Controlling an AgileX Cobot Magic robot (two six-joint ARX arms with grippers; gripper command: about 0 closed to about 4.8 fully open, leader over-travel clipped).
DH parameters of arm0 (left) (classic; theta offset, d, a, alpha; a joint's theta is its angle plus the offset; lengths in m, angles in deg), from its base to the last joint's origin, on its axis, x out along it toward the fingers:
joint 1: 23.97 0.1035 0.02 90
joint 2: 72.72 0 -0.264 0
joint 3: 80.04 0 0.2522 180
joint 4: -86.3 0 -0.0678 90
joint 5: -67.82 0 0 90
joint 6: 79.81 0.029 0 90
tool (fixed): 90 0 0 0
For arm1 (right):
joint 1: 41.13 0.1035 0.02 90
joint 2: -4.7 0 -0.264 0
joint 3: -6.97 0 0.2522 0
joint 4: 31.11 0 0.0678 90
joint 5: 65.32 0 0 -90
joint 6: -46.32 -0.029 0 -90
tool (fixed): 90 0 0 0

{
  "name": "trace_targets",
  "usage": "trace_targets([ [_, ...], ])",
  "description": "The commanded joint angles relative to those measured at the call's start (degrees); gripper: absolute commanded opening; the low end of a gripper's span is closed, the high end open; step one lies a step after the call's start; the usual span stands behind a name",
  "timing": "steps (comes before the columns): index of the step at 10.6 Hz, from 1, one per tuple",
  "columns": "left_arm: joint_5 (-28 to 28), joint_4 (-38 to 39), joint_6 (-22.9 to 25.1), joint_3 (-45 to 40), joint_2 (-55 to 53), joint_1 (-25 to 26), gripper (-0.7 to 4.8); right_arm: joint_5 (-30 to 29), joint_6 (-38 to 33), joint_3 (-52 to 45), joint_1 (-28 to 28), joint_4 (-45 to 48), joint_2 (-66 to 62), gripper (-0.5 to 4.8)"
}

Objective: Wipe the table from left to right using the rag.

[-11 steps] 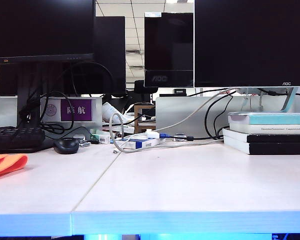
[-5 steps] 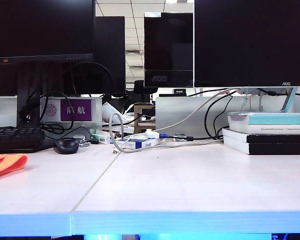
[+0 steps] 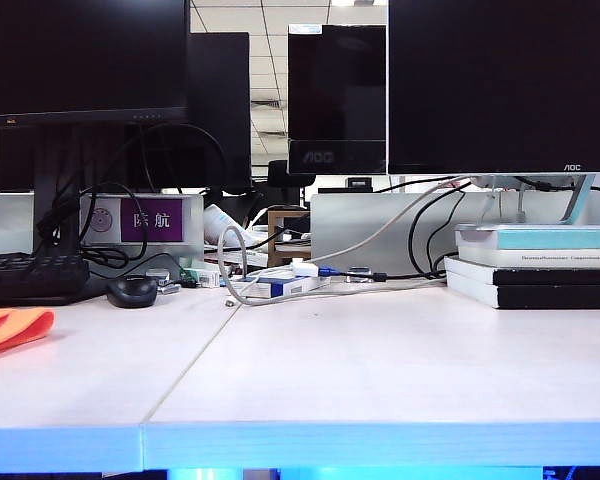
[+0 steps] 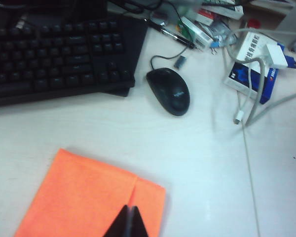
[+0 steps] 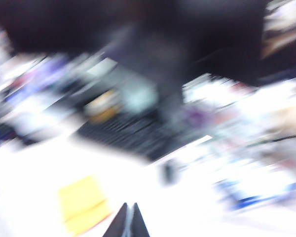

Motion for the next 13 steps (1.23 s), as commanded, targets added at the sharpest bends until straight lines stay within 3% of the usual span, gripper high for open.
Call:
trace_targets([
  [1,-0.24,-0.52,0.42,0.15,-0.61,-0.02,-0.05,5.25,1.86,0.39,8.41,-7.13,-0.26,-0.01],
  [4,-2.10,1.68,2.38,0.15,-3.96,-0.02,-0.05,9.86,6.34,0.39,20.26,-17.44,-1.70,-0.01],
  [8,-2.54,7.13,4.11,0.17,-12.63,-0.09,0.07,11.39,6.32,0.39,23.26,-16.90,-2.43,-0.01],
  [9,-2.69,7.98,4.11,0.20,-19.32,-0.83,1.59,11.23,6.32,0.39,23.85,-16.92,-2.80,-0.01],
  [13,-7.82,2.89,4.52,0.17,-29.22,-3.08,1.58,11.23,6.27,0.39,23.74,-17.09,-3.10,-0.01],
])
